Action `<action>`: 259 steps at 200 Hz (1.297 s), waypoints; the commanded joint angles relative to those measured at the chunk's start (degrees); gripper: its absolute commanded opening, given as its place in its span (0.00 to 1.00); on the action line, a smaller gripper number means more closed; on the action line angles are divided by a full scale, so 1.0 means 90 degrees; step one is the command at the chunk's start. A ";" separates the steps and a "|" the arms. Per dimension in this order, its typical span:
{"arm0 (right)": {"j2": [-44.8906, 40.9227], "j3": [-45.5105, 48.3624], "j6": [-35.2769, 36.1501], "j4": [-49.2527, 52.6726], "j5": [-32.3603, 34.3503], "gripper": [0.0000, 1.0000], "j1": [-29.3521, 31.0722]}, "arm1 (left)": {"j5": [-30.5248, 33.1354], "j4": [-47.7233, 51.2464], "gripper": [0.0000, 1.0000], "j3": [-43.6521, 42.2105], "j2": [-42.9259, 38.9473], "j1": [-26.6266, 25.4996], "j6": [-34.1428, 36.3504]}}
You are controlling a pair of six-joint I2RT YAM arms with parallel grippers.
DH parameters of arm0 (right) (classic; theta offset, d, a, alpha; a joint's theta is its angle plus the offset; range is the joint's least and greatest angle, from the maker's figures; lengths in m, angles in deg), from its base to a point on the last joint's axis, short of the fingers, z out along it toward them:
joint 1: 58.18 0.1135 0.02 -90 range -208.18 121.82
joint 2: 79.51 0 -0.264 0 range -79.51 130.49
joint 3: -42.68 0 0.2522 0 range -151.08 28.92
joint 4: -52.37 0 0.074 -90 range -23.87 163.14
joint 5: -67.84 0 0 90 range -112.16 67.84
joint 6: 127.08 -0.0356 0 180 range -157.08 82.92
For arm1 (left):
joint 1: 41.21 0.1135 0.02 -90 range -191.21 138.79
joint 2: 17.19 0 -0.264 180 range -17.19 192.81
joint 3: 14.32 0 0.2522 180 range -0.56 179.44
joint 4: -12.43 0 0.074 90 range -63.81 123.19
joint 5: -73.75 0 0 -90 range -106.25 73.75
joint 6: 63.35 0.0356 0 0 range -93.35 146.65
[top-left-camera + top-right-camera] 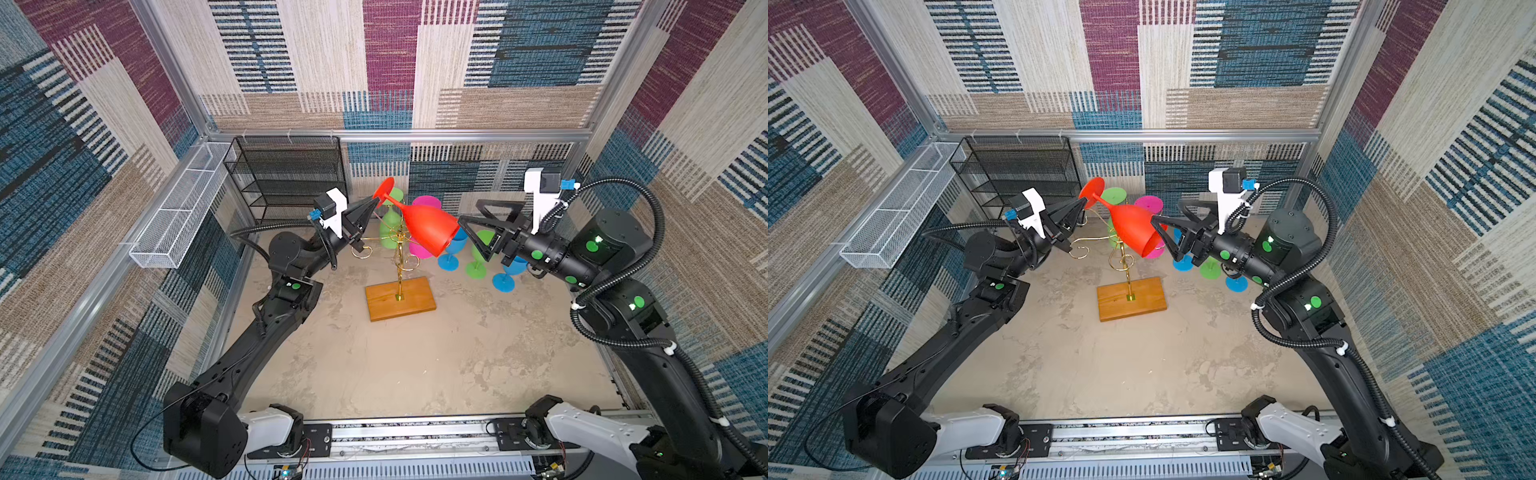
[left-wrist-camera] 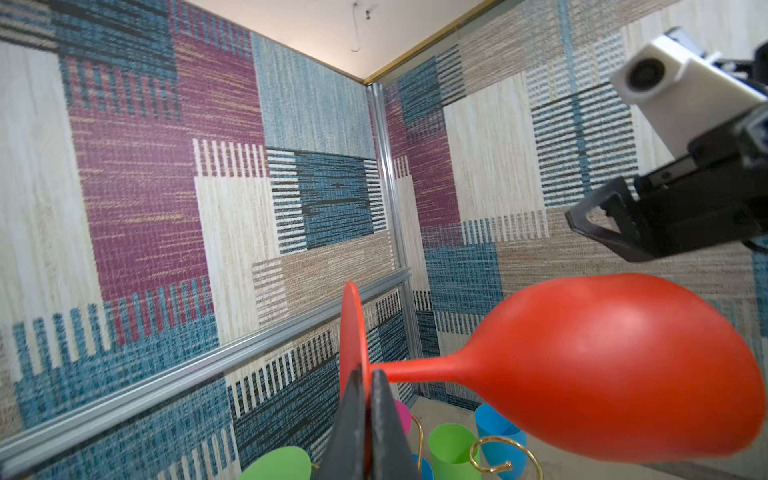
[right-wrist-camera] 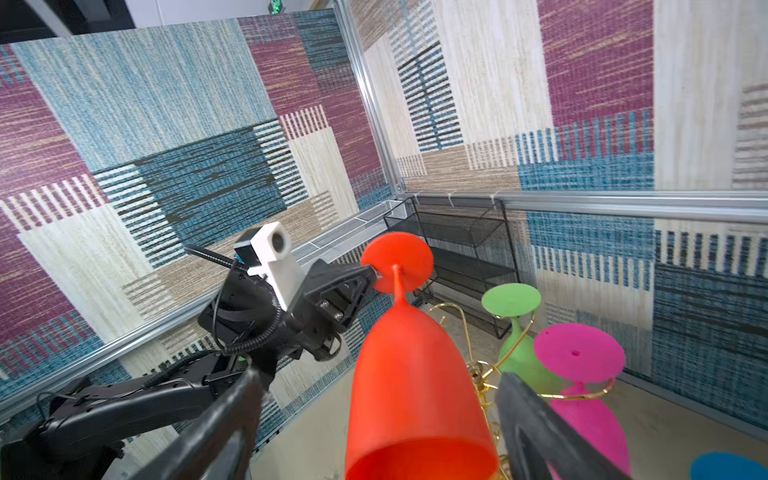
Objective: Take the wine glass off the wine glass rack
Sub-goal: 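Open the left gripper off the foot while the right gripper pulls the red glass away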
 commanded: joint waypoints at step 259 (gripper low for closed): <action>0.0989 -0.0019 0.0096 -0.0301 0.0664 0.00 -0.0317 | 0.0435 0.0799 0.40 -0.0280 -0.0504 0.0118 -0.1051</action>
